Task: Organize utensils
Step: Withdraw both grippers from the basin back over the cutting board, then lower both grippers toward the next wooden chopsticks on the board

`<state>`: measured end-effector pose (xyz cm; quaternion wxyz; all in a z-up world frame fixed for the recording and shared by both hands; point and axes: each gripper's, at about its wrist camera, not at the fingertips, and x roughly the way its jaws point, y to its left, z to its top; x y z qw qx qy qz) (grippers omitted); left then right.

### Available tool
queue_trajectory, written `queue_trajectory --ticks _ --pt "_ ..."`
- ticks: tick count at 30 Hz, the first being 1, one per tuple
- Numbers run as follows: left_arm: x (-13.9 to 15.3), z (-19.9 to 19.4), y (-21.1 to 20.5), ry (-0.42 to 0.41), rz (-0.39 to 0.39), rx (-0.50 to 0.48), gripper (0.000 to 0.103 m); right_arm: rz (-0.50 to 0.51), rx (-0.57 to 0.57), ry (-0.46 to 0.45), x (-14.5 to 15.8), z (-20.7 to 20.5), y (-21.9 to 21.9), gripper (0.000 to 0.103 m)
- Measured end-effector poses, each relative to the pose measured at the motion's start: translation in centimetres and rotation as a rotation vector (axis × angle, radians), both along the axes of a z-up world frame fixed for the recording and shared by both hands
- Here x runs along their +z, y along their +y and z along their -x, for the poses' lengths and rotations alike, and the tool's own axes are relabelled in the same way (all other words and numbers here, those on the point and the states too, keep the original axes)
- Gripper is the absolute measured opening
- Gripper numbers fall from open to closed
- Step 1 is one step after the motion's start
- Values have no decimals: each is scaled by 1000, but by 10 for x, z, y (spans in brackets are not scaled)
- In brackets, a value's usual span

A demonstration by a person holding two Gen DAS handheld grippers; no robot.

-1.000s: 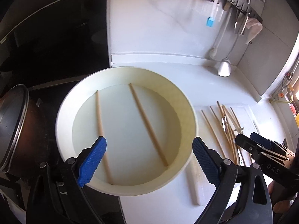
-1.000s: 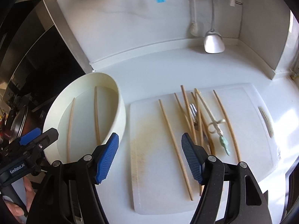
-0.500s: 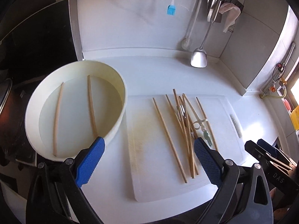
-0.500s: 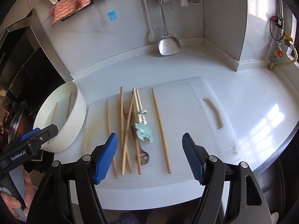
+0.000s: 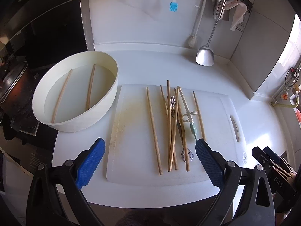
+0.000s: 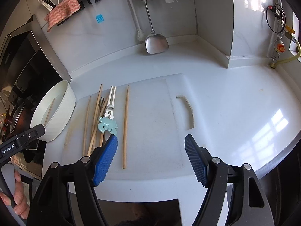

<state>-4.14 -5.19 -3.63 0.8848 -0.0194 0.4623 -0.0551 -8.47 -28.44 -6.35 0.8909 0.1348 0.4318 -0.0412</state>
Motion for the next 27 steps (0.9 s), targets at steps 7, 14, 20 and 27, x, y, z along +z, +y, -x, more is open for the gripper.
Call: queue_trajectory --ticks 7,14,20,27 --pt "-16 -8 10 -22 -16 4 95 52 -18 -5 -9 -6 14 71" --pt "-42 -27 17 -40 -11 7 95 97 -32 -3 -22 -23 30 71" --pt "-63 -38 6 -30 2 10 95 76 -16 -19 -40 -45 30 71" --pt "-84 -47 0 -77 44 71 95 85 43 -46 -66 -67 28 71"
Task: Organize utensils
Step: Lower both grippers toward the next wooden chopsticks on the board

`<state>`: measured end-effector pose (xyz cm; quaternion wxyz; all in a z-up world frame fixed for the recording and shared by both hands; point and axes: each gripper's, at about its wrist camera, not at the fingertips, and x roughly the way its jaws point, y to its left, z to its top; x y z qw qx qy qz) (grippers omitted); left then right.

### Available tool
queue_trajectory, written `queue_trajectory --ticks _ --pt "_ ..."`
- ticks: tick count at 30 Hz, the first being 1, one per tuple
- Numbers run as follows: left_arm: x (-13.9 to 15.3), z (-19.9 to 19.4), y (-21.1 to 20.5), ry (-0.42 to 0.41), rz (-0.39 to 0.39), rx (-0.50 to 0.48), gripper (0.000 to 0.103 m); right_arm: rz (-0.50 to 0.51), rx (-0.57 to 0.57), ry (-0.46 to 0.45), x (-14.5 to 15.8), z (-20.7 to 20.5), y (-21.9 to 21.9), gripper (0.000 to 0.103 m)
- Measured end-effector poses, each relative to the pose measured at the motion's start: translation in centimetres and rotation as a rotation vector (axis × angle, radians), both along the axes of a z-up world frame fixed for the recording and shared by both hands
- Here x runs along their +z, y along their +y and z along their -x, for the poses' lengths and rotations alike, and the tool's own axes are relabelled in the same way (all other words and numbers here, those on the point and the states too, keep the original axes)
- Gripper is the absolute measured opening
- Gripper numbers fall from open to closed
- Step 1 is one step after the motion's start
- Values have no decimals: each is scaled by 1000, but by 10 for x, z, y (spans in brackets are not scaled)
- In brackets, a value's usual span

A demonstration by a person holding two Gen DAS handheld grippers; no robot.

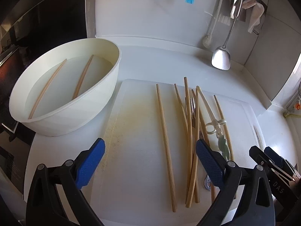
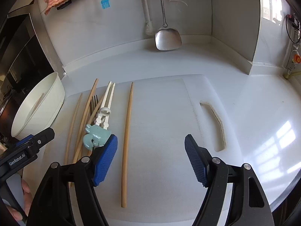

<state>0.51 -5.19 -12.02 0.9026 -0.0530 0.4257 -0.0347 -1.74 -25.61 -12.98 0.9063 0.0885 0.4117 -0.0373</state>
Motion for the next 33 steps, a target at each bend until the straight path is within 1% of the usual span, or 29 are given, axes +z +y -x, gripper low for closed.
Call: queue_trajectory --ticks 4,9,13,23,33 --pt "-12 -5 -3 -12 -4 19 95 19 1 -1 -12 -9 1 71" --pt "-21 -14 -6 2 -21 21 95 12 7 16 -21 -20 1 71" --pt "-24 -18 -7 4 -32 22 95 12 16 13 -24 -24 2 71" --pt "-32 -22 -4 16 -42 32 95 58 38 23 -29 -32 10 71" --pt "-41 -26 -3 34 -52 38 95 130 56 45 -35 -39 18 70"
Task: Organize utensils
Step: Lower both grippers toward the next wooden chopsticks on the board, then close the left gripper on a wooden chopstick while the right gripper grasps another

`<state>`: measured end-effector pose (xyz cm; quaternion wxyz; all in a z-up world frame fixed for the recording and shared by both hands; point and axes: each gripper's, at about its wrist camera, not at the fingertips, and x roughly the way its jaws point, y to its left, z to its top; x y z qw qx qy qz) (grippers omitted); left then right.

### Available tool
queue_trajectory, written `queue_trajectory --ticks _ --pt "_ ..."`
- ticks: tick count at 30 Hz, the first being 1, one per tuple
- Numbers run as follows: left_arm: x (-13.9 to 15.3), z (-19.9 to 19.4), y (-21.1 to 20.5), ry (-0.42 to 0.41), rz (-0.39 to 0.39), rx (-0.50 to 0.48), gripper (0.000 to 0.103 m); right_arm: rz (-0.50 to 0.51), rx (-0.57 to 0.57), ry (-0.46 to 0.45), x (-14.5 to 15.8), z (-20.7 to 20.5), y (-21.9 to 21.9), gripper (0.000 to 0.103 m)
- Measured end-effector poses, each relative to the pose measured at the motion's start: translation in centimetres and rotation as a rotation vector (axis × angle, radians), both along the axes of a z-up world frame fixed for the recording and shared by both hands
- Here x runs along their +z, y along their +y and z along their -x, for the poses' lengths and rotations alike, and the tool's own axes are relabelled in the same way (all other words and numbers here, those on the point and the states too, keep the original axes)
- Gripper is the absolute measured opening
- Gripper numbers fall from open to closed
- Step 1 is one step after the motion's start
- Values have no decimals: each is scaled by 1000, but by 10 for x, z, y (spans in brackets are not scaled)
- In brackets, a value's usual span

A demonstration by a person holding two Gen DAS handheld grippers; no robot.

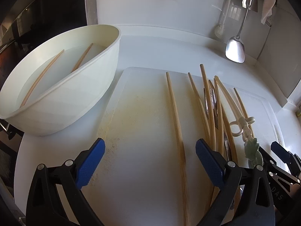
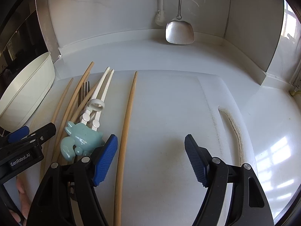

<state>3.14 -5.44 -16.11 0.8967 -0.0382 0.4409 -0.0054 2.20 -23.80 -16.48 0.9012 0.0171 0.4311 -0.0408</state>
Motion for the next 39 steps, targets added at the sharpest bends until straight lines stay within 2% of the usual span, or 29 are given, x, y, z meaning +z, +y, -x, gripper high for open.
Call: queue_trajectory --ticks 3,5,6,12,15,16,18,20,21,22,23,26,29,36,39 --pt "-1 0 -2 -6 -8 -6 93 6 -2 -7 -1 0 0 70" --pt "-1 0 -6 -12 -36 -6 86 12 0 -13 -1 0 0 70" --pt "-1 1 -7 -15 -50 -7 86 14 5 -16 -1 0 1 70" --pt "0 2 -9 -31 -49 -17 79 11 12 -22 0 0 2 69" --pt "2 4 -14 -45 -54 -47 64 15 14 -29 1 2 5 54" --pt "3 5 -16 -48 -56 -61 56 21 21 -32 2 3 8 50" --pt "4 6 -20 -50 -51 -80 45 31 35 -39 2 4 12 44" --pt "5 7 -23 -53 -47 -92 30 35 44 -41 2 4 15 38" --pt "5 7 -24 -55 -42 -100 25 38 53 -43 2 4 18 33" --pt "5 8 -26 -56 -37 -116 15 43 63 -44 2 4 20 30" --pt "6 8 -29 -55 -35 -131 9 47 78 -44 2 4 23 22" --pt "6 7 -29 -49 -23 -140 7 47 99 -42 3 4 28 7" --pt "7 4 -23 -35 18 -135 7 5 89 -43 4 5 23 6" --pt "10 8 -20 -29 30 -136 7 -68 49 -56 11 12 7 6" --pt "16 11 -19 -31 40 -137 7 -66 47 -66 19 15 5 6"
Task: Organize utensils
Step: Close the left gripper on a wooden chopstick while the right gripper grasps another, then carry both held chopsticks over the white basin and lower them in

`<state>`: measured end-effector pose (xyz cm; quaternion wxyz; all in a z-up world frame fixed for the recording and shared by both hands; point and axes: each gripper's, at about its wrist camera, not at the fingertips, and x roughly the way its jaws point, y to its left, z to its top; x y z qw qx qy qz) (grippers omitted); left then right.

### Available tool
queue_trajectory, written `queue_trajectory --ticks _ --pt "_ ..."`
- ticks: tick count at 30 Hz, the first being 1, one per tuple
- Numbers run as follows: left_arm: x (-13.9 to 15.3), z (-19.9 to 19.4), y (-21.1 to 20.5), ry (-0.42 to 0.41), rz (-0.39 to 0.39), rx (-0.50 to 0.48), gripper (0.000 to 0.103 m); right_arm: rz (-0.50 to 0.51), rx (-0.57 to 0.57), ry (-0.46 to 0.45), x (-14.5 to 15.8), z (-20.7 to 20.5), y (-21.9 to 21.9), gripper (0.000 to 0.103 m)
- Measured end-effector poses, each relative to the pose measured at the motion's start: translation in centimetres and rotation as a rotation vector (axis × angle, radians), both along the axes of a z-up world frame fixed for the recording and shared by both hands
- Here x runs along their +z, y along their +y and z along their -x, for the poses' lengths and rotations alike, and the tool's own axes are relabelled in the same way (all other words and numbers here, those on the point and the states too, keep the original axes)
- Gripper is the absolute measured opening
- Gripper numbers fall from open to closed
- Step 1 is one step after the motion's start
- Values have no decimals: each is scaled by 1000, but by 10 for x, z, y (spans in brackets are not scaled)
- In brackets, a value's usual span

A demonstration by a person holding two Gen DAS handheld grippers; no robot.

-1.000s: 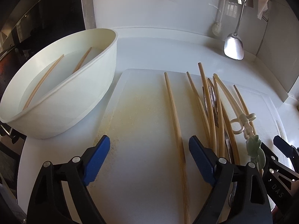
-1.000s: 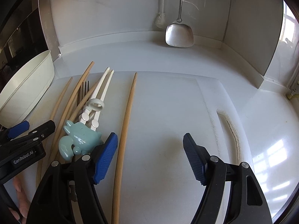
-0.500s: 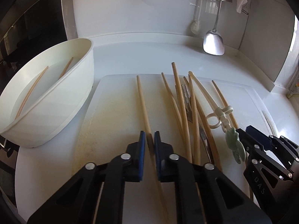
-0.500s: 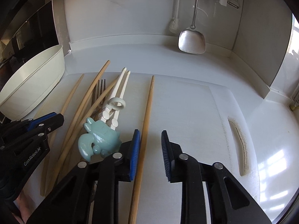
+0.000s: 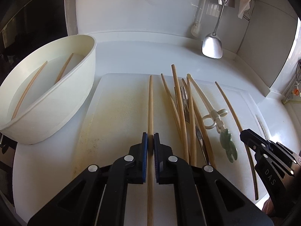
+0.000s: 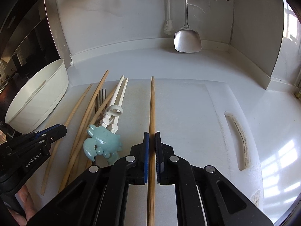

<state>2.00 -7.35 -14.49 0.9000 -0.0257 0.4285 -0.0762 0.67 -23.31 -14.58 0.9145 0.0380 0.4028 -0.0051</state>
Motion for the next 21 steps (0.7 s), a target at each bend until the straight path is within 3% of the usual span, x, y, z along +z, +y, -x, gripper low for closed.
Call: queue_trajectory --ticks 5,10,16,21 --pt "21 6 2 -3 14 7 7 -19 -11 -3 20 6 -7 6" --pt "58 18 8 -9 20 21 7 -14 7 -35 59 17 -10 6" --pt "109 34 30 -21 25 84 7 -45 88 -88 111 23 -1 6" --pt "139 39 68 -21 84 156 7 -53 193 -110 141 15 34 6"
